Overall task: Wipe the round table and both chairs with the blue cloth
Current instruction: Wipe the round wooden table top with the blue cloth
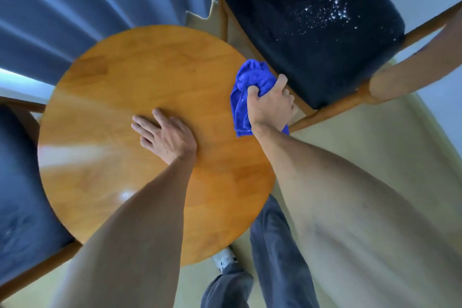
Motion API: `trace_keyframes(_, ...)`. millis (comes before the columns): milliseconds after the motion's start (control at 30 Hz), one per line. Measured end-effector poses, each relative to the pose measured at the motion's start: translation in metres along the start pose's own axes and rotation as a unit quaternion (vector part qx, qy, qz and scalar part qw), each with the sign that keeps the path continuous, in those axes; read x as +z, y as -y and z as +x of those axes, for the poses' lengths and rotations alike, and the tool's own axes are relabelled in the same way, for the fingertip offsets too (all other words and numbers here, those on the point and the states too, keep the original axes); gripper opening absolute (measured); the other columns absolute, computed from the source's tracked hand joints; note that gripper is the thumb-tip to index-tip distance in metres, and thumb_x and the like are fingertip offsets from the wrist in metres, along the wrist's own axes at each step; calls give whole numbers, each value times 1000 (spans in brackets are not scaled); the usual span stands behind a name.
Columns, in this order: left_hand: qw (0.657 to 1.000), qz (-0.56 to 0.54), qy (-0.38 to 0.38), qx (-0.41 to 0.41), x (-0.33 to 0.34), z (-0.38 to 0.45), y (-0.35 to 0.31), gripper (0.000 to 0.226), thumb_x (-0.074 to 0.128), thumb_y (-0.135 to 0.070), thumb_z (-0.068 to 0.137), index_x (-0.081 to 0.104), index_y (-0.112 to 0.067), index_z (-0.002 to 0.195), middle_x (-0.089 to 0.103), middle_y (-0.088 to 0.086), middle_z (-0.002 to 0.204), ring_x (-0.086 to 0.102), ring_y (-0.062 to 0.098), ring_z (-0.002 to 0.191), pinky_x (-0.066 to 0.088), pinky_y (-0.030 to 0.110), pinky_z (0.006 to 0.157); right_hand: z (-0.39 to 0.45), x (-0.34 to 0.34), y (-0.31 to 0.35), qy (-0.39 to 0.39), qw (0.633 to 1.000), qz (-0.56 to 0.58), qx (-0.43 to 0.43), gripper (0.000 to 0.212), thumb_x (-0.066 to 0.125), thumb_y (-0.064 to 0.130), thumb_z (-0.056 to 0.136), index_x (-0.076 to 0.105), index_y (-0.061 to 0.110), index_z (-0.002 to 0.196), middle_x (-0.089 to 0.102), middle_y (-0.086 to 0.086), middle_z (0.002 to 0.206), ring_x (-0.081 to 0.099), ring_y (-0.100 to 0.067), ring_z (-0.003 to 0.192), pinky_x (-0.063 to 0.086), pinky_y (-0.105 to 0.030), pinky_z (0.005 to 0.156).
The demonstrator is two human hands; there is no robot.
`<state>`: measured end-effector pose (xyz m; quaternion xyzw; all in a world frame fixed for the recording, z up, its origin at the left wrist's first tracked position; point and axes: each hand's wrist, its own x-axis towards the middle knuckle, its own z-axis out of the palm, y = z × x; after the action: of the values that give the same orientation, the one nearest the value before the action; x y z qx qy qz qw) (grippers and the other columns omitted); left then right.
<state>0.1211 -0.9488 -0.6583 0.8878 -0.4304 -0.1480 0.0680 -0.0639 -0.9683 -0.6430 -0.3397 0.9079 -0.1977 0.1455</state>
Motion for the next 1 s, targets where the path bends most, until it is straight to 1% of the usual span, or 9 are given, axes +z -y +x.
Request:
trace_keyframes(100,1000,-6,0,-20,1,23,-26,44,34,-29,98,39,-19,141,9,20,161,6,35,150,17,49,113,24,12,29,2,1000,5,4,50,50,49,83,50,10,114,66,-9,105,56,-31,96,42,-43,84)
trace_keyframes(267,999,-16,-6,-31,5,72,-71,44,29,-31,96,40,-25,138,11,17,162,7,35,149,19,51,111,71,37,76,53,997,9,-62,44,51,49,81,54,8,100,64,-8,94,61,-30,84,51,-41,70)
trace_keyframes(400,1000,-5,-17,-18,4,105,-87,46,31,-30,93,41,-31,138,12,14,163,8,35,149,20,53,111,91,61,128,99,986,-20,-132,43,53,47,84,55,8,100,65,-9,91,60,-32,81,42,-35,64)
trace_keyframes(533,1000,3,-25,4,5,119,-81,50,39,-33,90,44,-31,140,16,13,162,13,35,149,22,52,109,92,81,172,112,975,-53,-186,42,52,46,85,53,9,106,67,-11,89,61,-35,81,37,-36,65)
trace_keyframes(700,998,-63,-22,11,-3,124,-75,51,48,-27,84,51,-30,135,24,11,160,21,34,146,25,48,108,66,111,205,37,957,-90,-272,41,48,41,82,61,7,101,65,-11,92,59,-34,87,42,-43,77)
trace_keyframes(800,995,-68,-4,71,-22,139,-43,57,48,-21,76,52,-20,133,33,9,155,35,33,134,31,44,103,43,121,212,-28,951,-93,-295,35,51,37,81,64,7,95,64,-13,90,58,-35,87,43,-46,80)
trace_keyframes(867,995,-41,-6,87,-37,155,-6,57,49,-19,75,50,-18,132,37,10,151,38,32,128,33,43,101,33,123,213,-40,946,-98,-307,36,49,36,84,65,8,99,64,-14,99,58,-36,96,42,-48,88)
trace_keyframes(933,999,-16,-34,37,-51,171,42,52,48,-22,78,50,-16,130,37,10,151,37,32,131,31,44,104,22,123,216,-31,946,-105,-305,38,45,36,86,63,8,105,62,-15,111,55,-36,108,38,-49,93)
trace_keyframes(1000,998,-3,-55,-27,-63,177,89,45,44,-24,85,50,-13,128,35,12,152,34,33,136,26,44,108,4,119,221,-14,948,-115,-296,38,44,35,88,61,8,108,58,-14,120,51,-35,114,38,-48,92)
